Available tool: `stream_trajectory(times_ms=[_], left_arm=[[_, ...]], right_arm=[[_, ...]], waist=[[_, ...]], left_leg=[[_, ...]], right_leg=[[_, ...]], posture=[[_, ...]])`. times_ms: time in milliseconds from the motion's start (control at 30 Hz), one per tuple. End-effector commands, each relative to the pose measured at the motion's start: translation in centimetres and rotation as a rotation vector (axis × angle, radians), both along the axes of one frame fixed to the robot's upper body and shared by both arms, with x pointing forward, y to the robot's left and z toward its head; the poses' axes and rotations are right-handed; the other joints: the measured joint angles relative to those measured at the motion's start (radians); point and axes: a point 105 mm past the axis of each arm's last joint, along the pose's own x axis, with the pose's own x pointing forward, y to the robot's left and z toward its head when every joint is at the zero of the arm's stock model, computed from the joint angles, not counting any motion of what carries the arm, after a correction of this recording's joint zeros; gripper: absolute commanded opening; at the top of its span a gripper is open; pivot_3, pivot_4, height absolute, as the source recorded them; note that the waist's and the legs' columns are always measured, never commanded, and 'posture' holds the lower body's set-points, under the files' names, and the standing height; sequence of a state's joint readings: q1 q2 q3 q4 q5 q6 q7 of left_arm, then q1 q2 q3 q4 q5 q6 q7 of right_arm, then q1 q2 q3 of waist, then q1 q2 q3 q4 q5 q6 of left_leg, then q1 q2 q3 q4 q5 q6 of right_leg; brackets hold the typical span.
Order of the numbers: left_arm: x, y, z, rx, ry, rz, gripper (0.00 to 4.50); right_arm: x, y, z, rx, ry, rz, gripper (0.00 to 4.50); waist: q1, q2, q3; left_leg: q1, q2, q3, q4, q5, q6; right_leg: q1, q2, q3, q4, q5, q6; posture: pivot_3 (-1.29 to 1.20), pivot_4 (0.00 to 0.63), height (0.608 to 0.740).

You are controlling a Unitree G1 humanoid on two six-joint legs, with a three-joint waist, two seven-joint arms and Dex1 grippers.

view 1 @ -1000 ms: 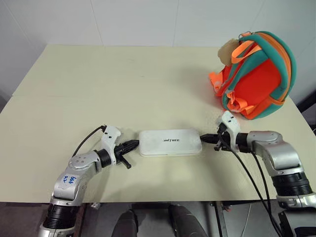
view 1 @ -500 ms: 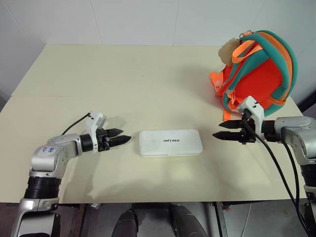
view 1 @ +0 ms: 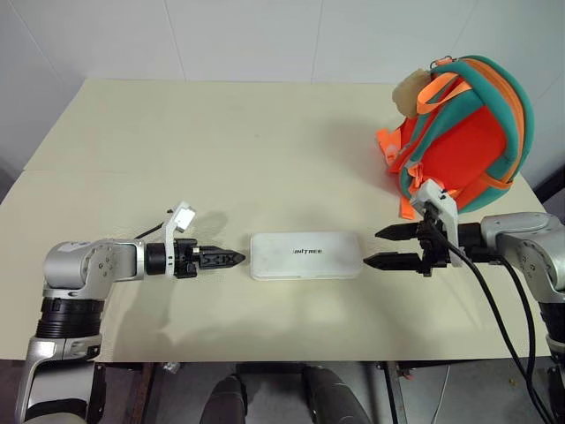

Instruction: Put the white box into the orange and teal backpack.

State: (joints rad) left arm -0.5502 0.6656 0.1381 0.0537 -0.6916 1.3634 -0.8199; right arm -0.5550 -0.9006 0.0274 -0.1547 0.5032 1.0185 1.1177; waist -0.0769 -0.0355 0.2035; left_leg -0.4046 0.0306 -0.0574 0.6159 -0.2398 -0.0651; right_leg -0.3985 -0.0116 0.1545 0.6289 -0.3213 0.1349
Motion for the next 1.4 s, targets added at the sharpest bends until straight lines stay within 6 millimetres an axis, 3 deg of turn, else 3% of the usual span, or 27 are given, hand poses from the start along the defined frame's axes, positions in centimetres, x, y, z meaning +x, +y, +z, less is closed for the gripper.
stream_trajectory(times_ms=[33,267,433,900,1400], left_arm=[[-0.8,-1.1,0.4,-0.065,0.066,-0.04,4.5],[-0.9,-2.3,0.6,-0.116,0.144,-0.044,4.5],[-0.9,-2.6,-0.9,-0.102,0.222,-0.026,4.5],[-1.0,-3.5,-2.0,-0.154,0.337,-0.066,4.5],[-1.3,-4.3,0.0,-0.29,0.407,-0.178,4.5]], right_arm=[[0.4,-0.1,0.3,-0.033,-0.046,0.01,4.47],[0.4,0.6,-0.2,-0.038,-0.031,0.058,4.47],[0.3,1.4,-1.1,-0.039,-0.007,0.099,4.47],[0.7,2.6,-2.2,-0.024,-0.004,0.133,4.47],[0.7,2.6,-2.7,-0.02,-0.017,0.14,4.47]], waist=[[0.0,0.0,0.0],[0.0,0.0,0.0],[0.0,0.0,0.0],[0.011,0.0,0.0],[0.008,0.0,0.0]], left_leg=[[0.0,0.0,0.0,0.0,0.0,0.0],[0.0,0.0,-0.001,0.0,0.0,0.0],[0.0,0.0,-0.001,0.001,0.001,-0.001],[0.002,-0.001,-0.001,0.008,0.001,-0.002],[0.002,-0.001,-0.002,0.01,0.001,-0.002]], right_leg=[[0.0,0.0,0.0,0.0,0.0,0.0],[0.0,0.0,0.0,0.001,0.0,0.0],[0.0,0.0,0.0,0.001,0.0,0.0],[0.002,0.0,-0.001,0.007,0.0,0.0],[0.003,0.001,-0.001,0.009,0.0,0.0]], posture=[[0.0,0.15,0.74],[0.0,0.15,0.74],[0.0,0.15,0.74],[0.0,0.15,0.74],[0.0,0.15,0.74]])
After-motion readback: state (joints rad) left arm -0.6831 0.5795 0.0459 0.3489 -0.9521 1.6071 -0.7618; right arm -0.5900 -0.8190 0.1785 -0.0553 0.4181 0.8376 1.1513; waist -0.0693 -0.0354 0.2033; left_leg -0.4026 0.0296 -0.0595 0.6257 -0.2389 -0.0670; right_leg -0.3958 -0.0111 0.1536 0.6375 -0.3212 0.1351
